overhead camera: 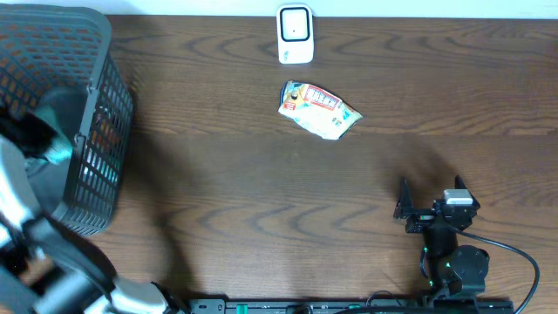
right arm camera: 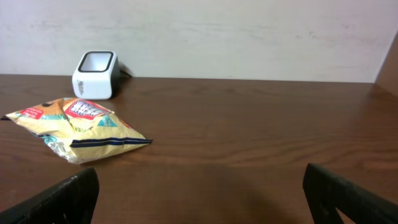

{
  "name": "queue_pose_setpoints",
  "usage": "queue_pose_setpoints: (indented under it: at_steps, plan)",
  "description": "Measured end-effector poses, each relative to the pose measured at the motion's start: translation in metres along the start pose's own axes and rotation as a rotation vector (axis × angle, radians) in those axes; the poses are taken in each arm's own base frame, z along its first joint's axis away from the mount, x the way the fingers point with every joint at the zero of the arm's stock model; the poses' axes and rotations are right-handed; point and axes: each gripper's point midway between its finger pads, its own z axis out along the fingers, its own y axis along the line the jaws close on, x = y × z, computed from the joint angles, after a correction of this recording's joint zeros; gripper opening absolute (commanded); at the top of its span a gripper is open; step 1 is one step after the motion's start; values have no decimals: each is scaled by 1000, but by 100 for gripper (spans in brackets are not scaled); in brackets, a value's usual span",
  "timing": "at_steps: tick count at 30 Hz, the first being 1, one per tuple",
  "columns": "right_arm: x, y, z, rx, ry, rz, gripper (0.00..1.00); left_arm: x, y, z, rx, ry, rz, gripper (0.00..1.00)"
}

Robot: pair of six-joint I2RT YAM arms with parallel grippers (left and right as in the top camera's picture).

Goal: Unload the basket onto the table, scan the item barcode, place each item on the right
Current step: 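Release the bag near the scanner and reach left gripper into basket for green wipes, then carry the green Zappy wipes pack to the scanner and release it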

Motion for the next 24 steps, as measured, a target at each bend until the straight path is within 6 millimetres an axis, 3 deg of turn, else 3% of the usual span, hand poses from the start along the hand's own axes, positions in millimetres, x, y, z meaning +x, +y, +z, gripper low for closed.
queue_pose_setpoints:
  at_steps: [5, 8, 11, 14, 17, 20, 24]
  plan:
    - [0, 0, 0, 0, 0, 0, 99, -53, -27, -119, 125, -346, -109, 7]
    - [0, 0, 0, 0, 0, 0, 99, -60, -35, -178, 196, -478, -177, 7]
    - [0, 0, 0, 0, 0, 0, 99, -57, -44, -221, 276, -553, -239, 7]
    - [0, 0, 0, 0, 0, 0, 99, -49, -73, -248, 422, -562, -251, 7]
    - [0, 0, 0, 0, 0, 0, 99, -32, -130, -271, 636, -516, -177, 7]
    - [0, 0, 0, 0, 0, 0, 99, 4, -188, -278, 799, -393, -67, 7]
    - [0, 0, 0, 0, 0, 0, 99, 68, -257, -275, 939, -208, 129, 7]
